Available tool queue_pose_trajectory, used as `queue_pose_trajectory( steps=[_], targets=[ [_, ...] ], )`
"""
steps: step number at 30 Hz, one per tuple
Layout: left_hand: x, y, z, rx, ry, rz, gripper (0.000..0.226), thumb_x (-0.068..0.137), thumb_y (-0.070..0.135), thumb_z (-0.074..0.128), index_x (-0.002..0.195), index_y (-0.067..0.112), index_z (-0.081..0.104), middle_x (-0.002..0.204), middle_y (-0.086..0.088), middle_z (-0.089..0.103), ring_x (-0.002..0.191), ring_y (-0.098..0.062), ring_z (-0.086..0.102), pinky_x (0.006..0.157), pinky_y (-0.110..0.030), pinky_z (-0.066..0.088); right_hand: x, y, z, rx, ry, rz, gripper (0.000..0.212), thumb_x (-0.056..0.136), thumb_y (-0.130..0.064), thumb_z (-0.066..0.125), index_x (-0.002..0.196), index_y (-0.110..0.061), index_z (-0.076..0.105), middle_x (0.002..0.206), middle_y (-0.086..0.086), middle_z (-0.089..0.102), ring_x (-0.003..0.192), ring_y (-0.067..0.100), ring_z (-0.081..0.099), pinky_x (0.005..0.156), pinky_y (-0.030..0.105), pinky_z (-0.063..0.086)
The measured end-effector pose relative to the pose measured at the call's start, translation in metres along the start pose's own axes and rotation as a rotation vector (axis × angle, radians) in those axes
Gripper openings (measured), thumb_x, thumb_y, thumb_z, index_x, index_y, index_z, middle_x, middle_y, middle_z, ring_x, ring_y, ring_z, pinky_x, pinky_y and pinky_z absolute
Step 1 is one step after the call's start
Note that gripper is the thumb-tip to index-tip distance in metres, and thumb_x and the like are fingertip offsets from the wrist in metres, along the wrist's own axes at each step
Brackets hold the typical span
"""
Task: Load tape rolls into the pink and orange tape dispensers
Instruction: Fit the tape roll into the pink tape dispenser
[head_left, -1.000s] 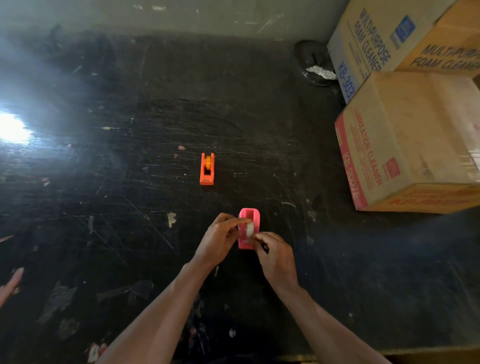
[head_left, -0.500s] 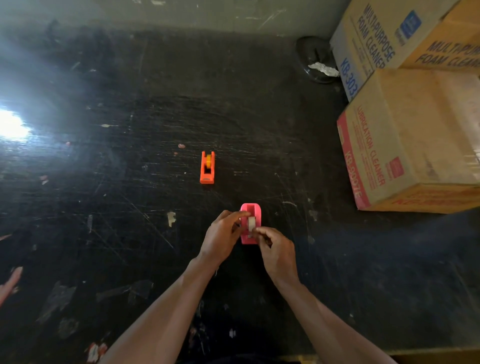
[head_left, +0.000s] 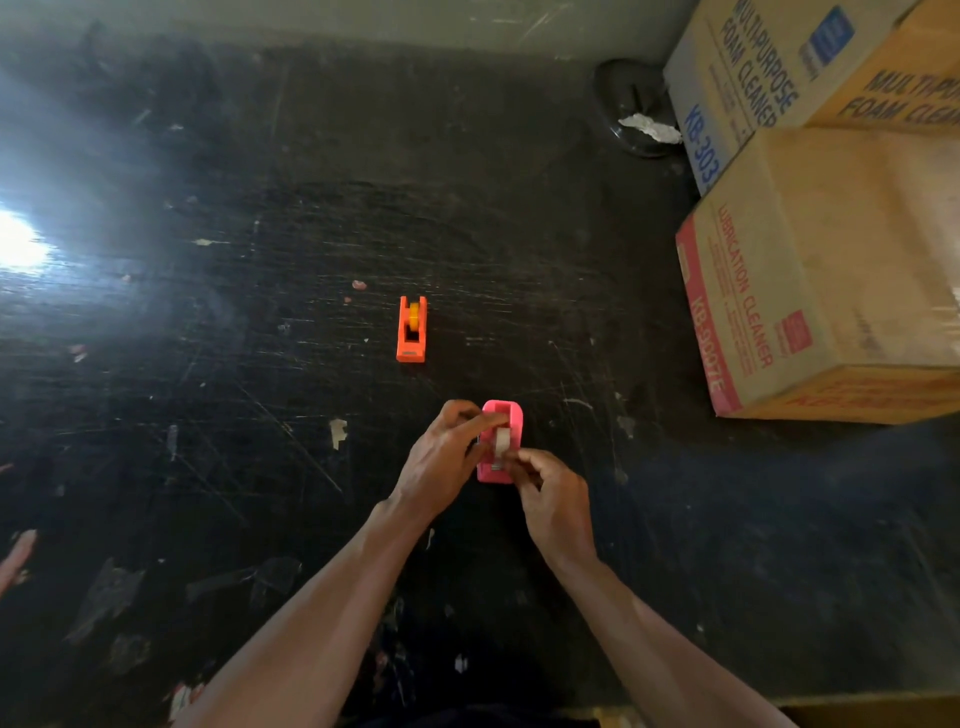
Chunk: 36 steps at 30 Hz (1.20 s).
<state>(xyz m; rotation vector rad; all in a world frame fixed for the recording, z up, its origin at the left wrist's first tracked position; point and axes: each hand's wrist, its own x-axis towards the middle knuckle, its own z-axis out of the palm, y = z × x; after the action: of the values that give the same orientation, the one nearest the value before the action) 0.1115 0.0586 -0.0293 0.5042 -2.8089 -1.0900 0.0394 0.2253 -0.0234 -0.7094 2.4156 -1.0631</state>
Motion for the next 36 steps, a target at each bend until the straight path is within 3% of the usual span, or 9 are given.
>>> queue_pose_trajectory(
  steps=[8, 15, 21, 27, 31, 36],
  targets=[
    [0.003, -0.001, -0.001, -0.006, -0.014, 0.003, 0.042, 0.097, 0.017, 0.066, 0.138, 0.022, 0.061, 0.138, -0.002, 0.046, 0.114, -0.013, 0.059, 0.094, -0.031, 0.057, 0.0, -0.003, -0.004, -0.026, -0.028, -0.044, 0.023, 0.097, -0.015, 0.067, 0.117, -0.022, 0.074, 0.111, -0.014, 0.072, 0.101, -0.004, 0.065, 0.09, 0.016, 0.054],
    [0.003, 0.0, 0.002, 0.021, -0.026, 0.025, 0.042, 0.096, 0.016, 0.067, 0.137, 0.019, 0.06, 0.154, -0.005, 0.035, 0.13, -0.022, 0.055, 0.103, -0.037, 0.054, -0.002, -0.004, -0.006, -0.011, -0.033, -0.075, 0.023, 0.097, -0.015, 0.066, 0.116, -0.023, 0.075, 0.112, -0.014, 0.072, 0.104, -0.004, 0.065, 0.092, 0.019, 0.054],
    [0.001, 0.001, 0.004, -0.02, 0.019, 0.015, 0.038, 0.097, 0.015, 0.066, 0.135, 0.016, 0.062, 0.149, -0.005, 0.042, 0.124, -0.019, 0.058, 0.1, -0.037, 0.056, -0.001, -0.003, -0.005, -0.021, -0.029, -0.069, 0.024, 0.096, -0.015, 0.067, 0.118, -0.023, 0.075, 0.114, -0.012, 0.073, 0.106, -0.002, 0.066, 0.094, 0.023, 0.055],
    [0.002, -0.003, 0.001, -0.02, -0.004, 0.062, 0.039, 0.098, 0.023, 0.056, 0.137, 0.028, 0.059, 0.146, -0.003, 0.045, 0.122, -0.015, 0.056, 0.098, -0.032, 0.054, -0.005, -0.005, -0.007, -0.019, -0.059, -0.087, 0.023, 0.095, -0.015, 0.069, 0.116, -0.024, 0.075, 0.113, -0.013, 0.073, 0.104, -0.002, 0.066, 0.093, 0.023, 0.056],
    [0.002, -0.004, 0.002, -0.004, 0.005, 0.063, 0.036, 0.098, 0.014, 0.062, 0.133, 0.025, 0.063, 0.143, -0.004, 0.048, 0.119, -0.017, 0.059, 0.094, -0.035, 0.058, -0.008, -0.004, -0.006, -0.067, -0.056, -0.14, 0.023, 0.094, -0.016, 0.07, 0.116, -0.021, 0.076, 0.117, -0.011, 0.073, 0.109, -0.002, 0.065, 0.097, 0.02, 0.053],
    [0.002, -0.003, 0.002, 0.004, 0.011, 0.05, 0.036, 0.099, 0.014, 0.062, 0.135, 0.019, 0.062, 0.139, -0.006, 0.049, 0.113, -0.017, 0.062, 0.09, -0.035, 0.06, -0.013, -0.004, -0.004, -0.129, -0.043, -0.184, 0.024, 0.093, -0.013, 0.072, 0.115, -0.019, 0.076, 0.12, -0.008, 0.072, 0.11, -0.003, 0.064, 0.097, 0.006, 0.045]
  ],
)
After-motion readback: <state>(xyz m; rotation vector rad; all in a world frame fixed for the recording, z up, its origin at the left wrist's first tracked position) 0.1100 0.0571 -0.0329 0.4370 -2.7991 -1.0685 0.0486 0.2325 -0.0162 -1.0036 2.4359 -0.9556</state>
